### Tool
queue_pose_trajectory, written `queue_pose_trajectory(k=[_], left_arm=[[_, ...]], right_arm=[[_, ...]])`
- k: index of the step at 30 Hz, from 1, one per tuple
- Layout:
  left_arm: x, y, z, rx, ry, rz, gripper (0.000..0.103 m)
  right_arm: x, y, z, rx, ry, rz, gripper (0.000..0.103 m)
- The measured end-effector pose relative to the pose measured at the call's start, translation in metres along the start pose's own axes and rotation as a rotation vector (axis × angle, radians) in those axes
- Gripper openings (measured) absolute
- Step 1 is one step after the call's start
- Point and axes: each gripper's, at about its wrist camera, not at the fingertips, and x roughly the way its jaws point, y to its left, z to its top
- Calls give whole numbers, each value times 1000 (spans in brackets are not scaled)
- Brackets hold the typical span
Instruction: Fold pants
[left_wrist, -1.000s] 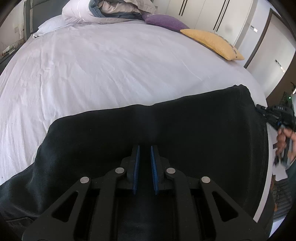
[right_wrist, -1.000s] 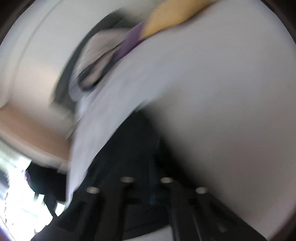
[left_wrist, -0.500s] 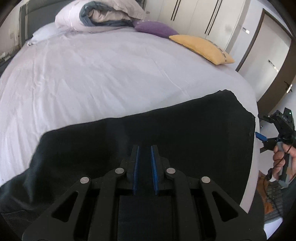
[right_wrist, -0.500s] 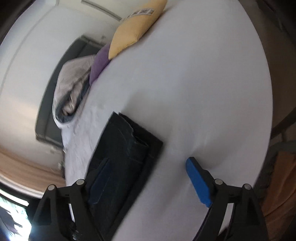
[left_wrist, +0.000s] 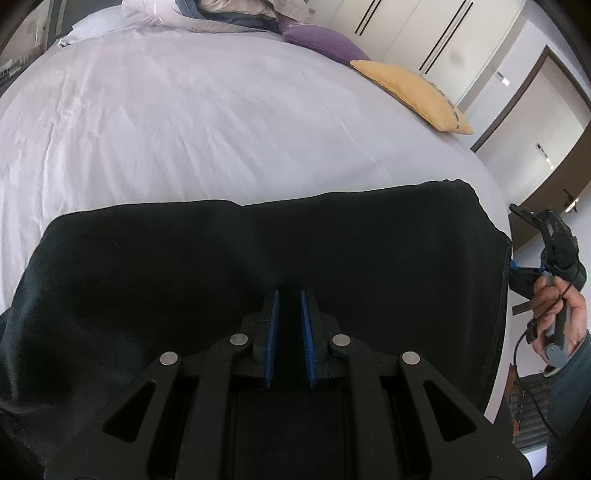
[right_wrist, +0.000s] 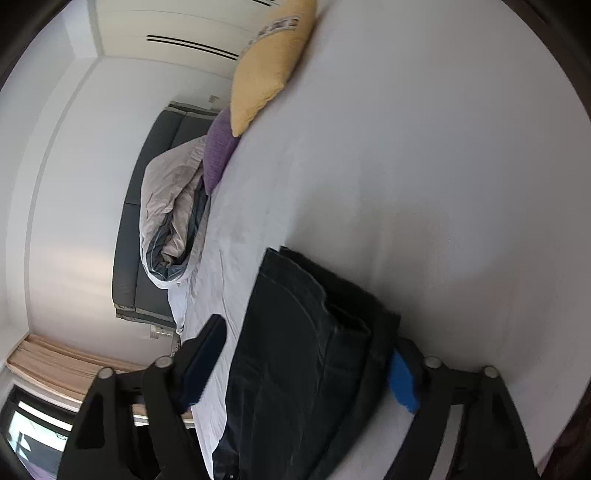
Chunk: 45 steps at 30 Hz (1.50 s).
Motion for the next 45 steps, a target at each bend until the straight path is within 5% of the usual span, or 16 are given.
queue_pose_trajectory(k=[3,5,8,11,15,21,27,31,35,36,38,39,45], left_arm=[[-2,3,0,-10,-3,-2,12],[-14,0,2,-14,-29,52,12],[-30,9,6,-46,-88,28,12],[-24,29,8,-70,-68,86,12],[-10,60,4,-185,-47,-28,12],[-9,59,3,-164,-48,-11,12],[-16,44,11,-163,-19,27,12],[-26,45,6,-223,-10,-20,12],[-44,47,-9,-278,-14,-111,14],[-48,49,-16,-301,-12,-136,23],[-55,54,-28,-367,-17,-207,68],[-61,59,-38,-416,-39,-252,80],[-69,71,-62,-506,-28,-356,82]], right_arm=[[10,5,1,-26,32,-15,42],[13,6,-2,-55,47,-30,28],[15,2,-5,-78,53,-53,15],[15,-1,-6,-78,49,-45,12],[20,2,-6,-110,48,-59,11],[11,11,-9,-146,18,-89,9],[-8,77,-33,-380,-58,-162,7],[-4,150,-94,-749,-65,-231,7],[17,204,-229,-1355,4,-296,7],[23,204,-275,-1555,23,-320,7],[33,189,-341,-1805,64,-347,6],[37,182,-358,-1818,99,-335,6],[43,172,-384,-1757,113,-348,6]])
